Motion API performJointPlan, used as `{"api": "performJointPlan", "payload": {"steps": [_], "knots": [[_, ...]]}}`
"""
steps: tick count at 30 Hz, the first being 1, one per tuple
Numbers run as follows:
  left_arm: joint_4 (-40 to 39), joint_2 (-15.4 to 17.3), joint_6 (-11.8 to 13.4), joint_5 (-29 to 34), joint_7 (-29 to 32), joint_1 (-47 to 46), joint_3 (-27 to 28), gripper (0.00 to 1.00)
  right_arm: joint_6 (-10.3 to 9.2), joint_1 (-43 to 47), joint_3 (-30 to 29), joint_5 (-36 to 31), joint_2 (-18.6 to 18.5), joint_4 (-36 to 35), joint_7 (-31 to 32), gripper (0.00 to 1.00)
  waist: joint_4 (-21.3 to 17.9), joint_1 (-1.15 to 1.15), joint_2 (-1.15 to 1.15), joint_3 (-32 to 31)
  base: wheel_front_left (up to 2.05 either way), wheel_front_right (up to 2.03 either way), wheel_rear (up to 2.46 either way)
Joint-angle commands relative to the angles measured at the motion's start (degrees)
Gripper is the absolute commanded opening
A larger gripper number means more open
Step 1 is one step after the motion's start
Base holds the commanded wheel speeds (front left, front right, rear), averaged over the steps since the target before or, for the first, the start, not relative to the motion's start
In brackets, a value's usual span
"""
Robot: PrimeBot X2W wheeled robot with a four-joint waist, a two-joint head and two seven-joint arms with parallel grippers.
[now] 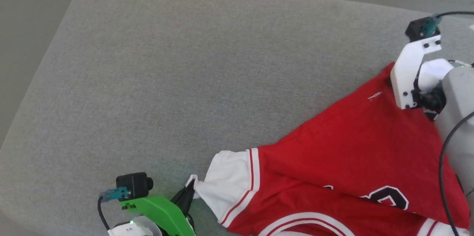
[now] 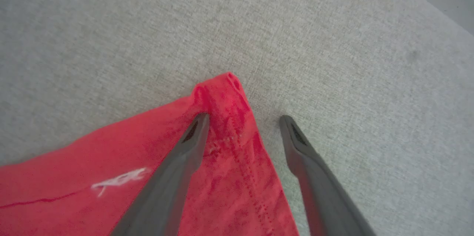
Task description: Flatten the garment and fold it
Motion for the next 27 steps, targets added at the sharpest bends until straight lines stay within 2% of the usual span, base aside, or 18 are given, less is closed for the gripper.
{"api": "performJointPlan", "payload": {"steps": [1, 2, 3, 5, 7, 13, 19, 20, 22, 23, 27], "knots": [[1.2, -0.2, 0.0, -0.1, -0.1, -0.6, -0.1, 0.00, -0.10, -0.2, -1.2, -0.7, 0.2, 1.4, 1.3, 0.36, 0.6, 0.00, 0.00, 0.5, 0.00, 0.00, 0.00], [1.4, -0.2, 0.0, -0.2, -0.2, -0.7, -0.1, 0.00, -0.10, 0.0, -2.5, -1.2, 0.4, 2.0, 1.9, 0.12, 0.5, 0.00, 0.00, 0.4, 0.00, 0.00, 0.00], [1.7, -0.2, 0.0, -0.2, -0.3, -0.7, -0.1, 0.00, -0.10, 0.3, -3.2, -1.7, 0.6, 2.3, 2.1, 0.00, 0.4, 0.00, 0.00, 0.1, 0.00, 0.00, 0.00], [2.0, -0.1, 0.0, -0.3, -0.4, -0.7, 0.0, 0.00, -0.10, 1.2, -5.3, -2.4, 1.2, 2.2, 0.9, 0.00, 0.0, 0.00, 0.00, -0.5, 0.00, 0.00, 0.00], [2.0, 0.0, 0.1, -0.3, -0.4, -0.6, 0.1, 0.00, -0.10, 2.6, -7.5, -2.8, 1.8, 0.9, -2.8, 0.00, -0.5, 0.00, 0.00, -1.4, 0.00, 0.00, 0.00], [1.6, 1.0, 0.6, -0.3, -0.6, 0.7, 0.8, 0.00, -0.10, 10.0, -12.9, -2.3, 4.9, -5.5, -18.9, 0.00, -3.3, 0.00, 0.00, -4.8, 0.00, 0.00, 0.00], [-0.8, 2.4, 1.8, 0.2, -1.0, 2.6, 1.8, 0.00, -0.10, 19.6, -15.2, 0.2, 8.2, -14.8, -32.1, 0.00, -7.1, 0.00, 0.00, -8.6, 0.00, 0.00, 0.00], [-1.9, 2.9, 2.0, 0.5, -1.4, 3.2, 2.3, 0.00, -0.10, 23.7, -15.9, 1.1, 9.3, -18.9, -34.8, 0.00, -8.4, 0.00, 0.00, -9.9, 0.00, 0.00, 0.00], [-3.0, 3.4, 2.3, 0.9, -2.1, 3.5, 2.8, 0.00, -0.10, 27.5, -17.2, 2.1, 10.3, -23.0, -36.3, 0.00, -9.4, 0.00, 0.00, -10.8, 0.00, 0.00, 0.00], [-4.0, 3.7, 2.2, 1.2, -3.3, 3.5, 3.4, 0.00, -0.10, 31.4, -18.6, 2.7, 11.3, -27.4, -37.0, 0.00, -10.3, 0.00, 0.00, -11.6, 0.00, 0.00, 0.00], [-6.0, 4.0, 1.0, 0.8, -5.7, 2.3, 4.6, 0.00, -0.10, 38.4, -21.3, 3.8, 13.1, -35.9, -35.6, 0.00, -11.6, 0.00, 0.00, -12.6, 0.00, 0.00, 0.00]]}}
